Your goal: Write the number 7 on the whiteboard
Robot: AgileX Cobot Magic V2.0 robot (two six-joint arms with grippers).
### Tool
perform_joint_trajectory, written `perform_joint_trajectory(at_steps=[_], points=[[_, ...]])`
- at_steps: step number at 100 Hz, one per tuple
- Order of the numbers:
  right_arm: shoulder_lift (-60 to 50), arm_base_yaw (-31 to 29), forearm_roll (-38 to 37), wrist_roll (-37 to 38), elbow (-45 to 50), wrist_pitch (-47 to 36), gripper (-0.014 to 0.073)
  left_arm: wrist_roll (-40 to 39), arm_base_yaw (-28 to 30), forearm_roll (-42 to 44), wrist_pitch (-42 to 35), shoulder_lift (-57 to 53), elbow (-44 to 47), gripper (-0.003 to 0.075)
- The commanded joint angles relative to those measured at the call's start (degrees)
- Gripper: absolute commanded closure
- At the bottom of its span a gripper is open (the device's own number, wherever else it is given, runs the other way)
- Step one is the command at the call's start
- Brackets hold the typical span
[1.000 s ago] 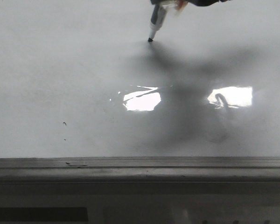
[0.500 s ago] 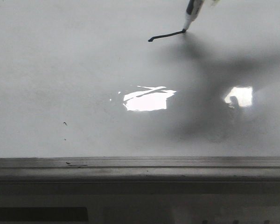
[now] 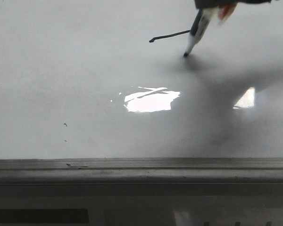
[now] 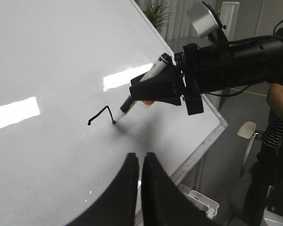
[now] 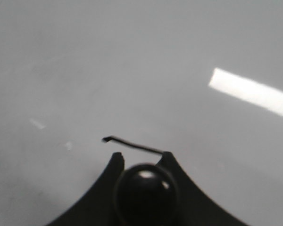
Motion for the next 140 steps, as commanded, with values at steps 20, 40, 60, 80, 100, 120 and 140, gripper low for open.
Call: perform_joint_trajectory(at_steps=[20, 40, 60, 80, 100, 120, 140], points=[[-0.21, 5.52, 10.6, -4.21, 4.27, -0.52, 0.0639, -0.59, -0.07, -1.62, 0.63, 0.4, -1.48, 0.0741], [-1.07, 6.12, 10.15, -6.11, 2.55, 0.36, 0.0639, -0.59, -0.07, -1.62, 0.63, 0.4, -1.48, 0.0741], [-7.12, 10.8, 10.0, -15.85, -6.23, 8.43, 0.0639, -0.59, -0.07, -1.62, 0.66, 0.4, -1.48, 0.0741], [-8.48, 12.56, 10.0, -20.35, -11.18, 6.29, 0.0639, -0.59, -0.07, -1.62, 0.66, 0.4, -1.48, 0.0702], [-7.99, 12.56, 10.54, -20.99, -11.47, 6.15, 0.0639, -0.64, -0.07, -1.62, 4.19, 3.72, -2.59, 0.0376], [-6.87, 12.56, 10.54, -20.99, -11.47, 9.32, 0.0641, 2.9, -0.07, 0.62, 12.08, 13.61, -7.15, 0.0344], [-5.96, 12.56, 10.54, -20.99, -9.03, 12.16, 0.0665, 9.3, -0.29, 0.25, 15.21, 20.99, -11.75, 0.0344]])
